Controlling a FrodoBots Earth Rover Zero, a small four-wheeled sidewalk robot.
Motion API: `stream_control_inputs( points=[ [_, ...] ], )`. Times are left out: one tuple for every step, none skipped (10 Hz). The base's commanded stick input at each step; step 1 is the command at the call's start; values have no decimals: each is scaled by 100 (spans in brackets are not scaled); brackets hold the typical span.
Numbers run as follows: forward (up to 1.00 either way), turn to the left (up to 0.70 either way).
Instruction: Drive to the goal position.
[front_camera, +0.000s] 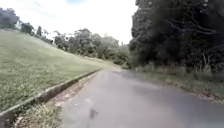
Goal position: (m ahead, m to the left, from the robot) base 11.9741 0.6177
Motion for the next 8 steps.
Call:
stream_control_inputs(
  points=[
    [100, 0],
    [100, 0],
    [100, 0],
    [100, 0],
    [100, 0],
    [100, 0],
    [100, 0],
    [100, 0]
  ],
)
